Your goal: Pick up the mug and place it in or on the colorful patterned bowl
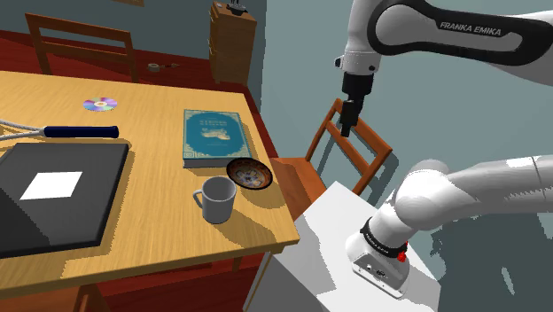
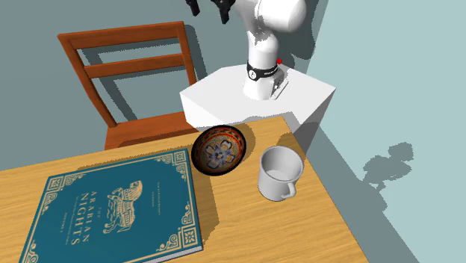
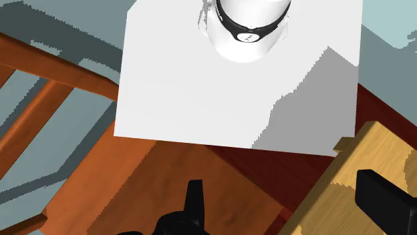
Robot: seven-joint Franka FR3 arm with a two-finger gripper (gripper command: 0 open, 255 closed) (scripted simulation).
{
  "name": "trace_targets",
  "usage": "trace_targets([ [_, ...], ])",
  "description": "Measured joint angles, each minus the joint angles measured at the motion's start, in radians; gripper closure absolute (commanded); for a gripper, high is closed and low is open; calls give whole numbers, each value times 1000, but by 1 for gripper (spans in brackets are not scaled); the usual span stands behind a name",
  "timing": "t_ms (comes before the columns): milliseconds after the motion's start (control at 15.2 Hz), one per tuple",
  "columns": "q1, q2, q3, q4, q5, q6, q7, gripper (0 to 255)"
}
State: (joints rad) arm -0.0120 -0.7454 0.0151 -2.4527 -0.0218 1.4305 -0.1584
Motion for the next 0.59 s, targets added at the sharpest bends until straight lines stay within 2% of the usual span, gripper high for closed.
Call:
trace_targets([
  [264, 18, 13, 32, -17, 38, 49, 38, 0],
  [594, 60, 72, 115, -63, 123, 202, 127, 0],
])
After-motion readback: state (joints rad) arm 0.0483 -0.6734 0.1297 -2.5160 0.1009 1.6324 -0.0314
